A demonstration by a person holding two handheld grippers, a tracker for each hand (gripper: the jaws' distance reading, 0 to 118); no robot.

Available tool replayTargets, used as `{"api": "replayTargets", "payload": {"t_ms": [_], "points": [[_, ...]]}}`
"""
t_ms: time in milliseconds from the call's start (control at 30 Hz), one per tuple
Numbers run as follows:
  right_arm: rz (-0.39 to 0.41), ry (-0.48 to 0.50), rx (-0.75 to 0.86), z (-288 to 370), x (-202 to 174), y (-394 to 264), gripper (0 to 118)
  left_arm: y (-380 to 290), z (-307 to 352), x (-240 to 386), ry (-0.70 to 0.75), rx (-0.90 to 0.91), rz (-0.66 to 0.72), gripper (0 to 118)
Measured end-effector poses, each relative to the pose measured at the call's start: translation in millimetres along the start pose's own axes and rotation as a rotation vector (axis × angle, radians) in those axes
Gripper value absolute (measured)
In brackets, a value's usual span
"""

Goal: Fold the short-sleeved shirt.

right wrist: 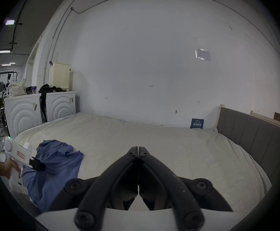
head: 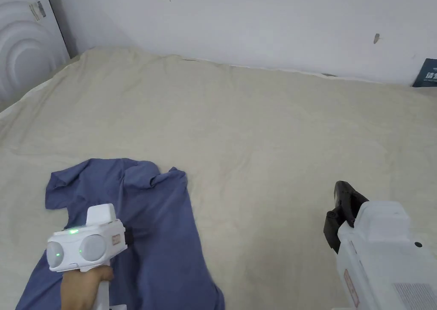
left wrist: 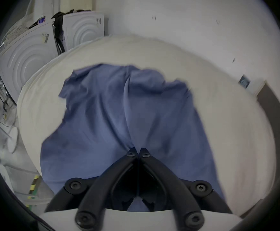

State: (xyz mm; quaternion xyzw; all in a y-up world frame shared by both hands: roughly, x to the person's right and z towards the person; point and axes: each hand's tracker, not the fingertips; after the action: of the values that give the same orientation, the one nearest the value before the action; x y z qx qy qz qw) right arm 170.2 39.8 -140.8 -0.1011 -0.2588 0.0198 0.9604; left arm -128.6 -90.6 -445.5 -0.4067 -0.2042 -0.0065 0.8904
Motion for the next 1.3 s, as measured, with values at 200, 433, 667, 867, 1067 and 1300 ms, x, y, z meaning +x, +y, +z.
{"api": "replayTargets", "payload": {"t_ms": [200, 433, 667, 867, 1067, 1300], "points": [[-0.029, -0.016, 0.039, 22, 23, 8, 2, 42, 84, 56, -0.214, 0.175, -0.021, 0], [-0.054, -0.081, 0.093, 56, 62, 16, 2, 105, 165, 173, -0.438, 0.332, -0.227, 0], [-0.054, -0.189, 0.142, 90, 113, 22, 2, 116, 206, 296, -0.599, 0.378, -0.462, 0], [-0.049, -0.279, 0.147, 112, 150, 20, 2, 80, 190, 374, -0.714, 0.29, -0.564, 0], [-0.052, -0.333, 0.116, 122, 173, 9, 2, 4, 131, 408, -0.744, 0.079, -0.661, 0], [-0.068, -0.344, 0.075, 116, 177, -4, 2, -82, 39, 417, -0.588, -0.222, -0.743, 0]]}}
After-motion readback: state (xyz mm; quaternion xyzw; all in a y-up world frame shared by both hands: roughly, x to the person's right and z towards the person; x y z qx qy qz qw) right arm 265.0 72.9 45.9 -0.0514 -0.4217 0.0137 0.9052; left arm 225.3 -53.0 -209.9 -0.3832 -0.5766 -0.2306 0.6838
